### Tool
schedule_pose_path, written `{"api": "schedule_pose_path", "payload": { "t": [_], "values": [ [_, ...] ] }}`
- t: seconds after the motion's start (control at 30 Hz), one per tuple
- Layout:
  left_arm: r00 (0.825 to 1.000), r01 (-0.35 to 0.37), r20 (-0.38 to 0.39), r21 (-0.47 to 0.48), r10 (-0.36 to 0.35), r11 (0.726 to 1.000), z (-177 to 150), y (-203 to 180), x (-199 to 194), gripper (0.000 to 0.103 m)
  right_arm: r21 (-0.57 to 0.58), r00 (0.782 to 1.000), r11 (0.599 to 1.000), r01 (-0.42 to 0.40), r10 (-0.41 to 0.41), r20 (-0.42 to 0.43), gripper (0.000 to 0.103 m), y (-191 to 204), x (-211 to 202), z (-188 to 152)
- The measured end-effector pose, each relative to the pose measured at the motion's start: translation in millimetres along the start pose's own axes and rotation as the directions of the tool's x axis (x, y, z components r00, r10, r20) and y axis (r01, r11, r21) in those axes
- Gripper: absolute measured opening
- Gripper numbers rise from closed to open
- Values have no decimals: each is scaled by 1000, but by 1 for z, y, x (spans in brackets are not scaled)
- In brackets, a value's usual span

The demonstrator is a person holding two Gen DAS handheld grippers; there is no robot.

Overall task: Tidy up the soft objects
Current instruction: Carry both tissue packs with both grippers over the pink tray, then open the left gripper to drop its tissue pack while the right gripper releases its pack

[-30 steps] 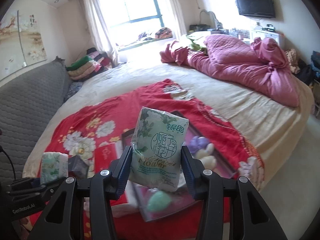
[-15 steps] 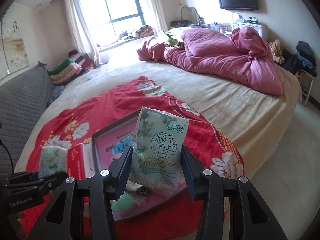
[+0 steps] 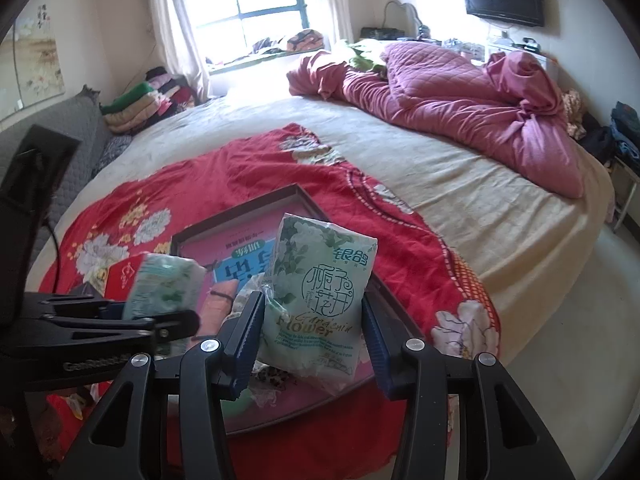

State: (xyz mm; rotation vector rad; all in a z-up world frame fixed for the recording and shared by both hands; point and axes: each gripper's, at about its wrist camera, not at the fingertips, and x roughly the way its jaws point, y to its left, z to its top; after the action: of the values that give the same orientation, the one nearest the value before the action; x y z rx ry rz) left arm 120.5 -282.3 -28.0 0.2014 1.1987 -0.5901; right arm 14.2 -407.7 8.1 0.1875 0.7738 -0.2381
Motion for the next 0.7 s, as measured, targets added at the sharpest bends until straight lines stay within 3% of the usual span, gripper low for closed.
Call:
{"api": "schedule_pose_path", "payload": {
  "t": [0.3, 0.7],
  "values": [
    [998, -18, -63, 41, 21, 999, 8, 6, 20, 42, -47, 998, 999, -11, 8, -63, 49, 6, 37, 3],
    [996, -28, -81, 39, 32, 999, 7, 16, 34, 42, -28, 988, 997, -74, 70, -135, 50, 8, 71, 9]
  ]
}}
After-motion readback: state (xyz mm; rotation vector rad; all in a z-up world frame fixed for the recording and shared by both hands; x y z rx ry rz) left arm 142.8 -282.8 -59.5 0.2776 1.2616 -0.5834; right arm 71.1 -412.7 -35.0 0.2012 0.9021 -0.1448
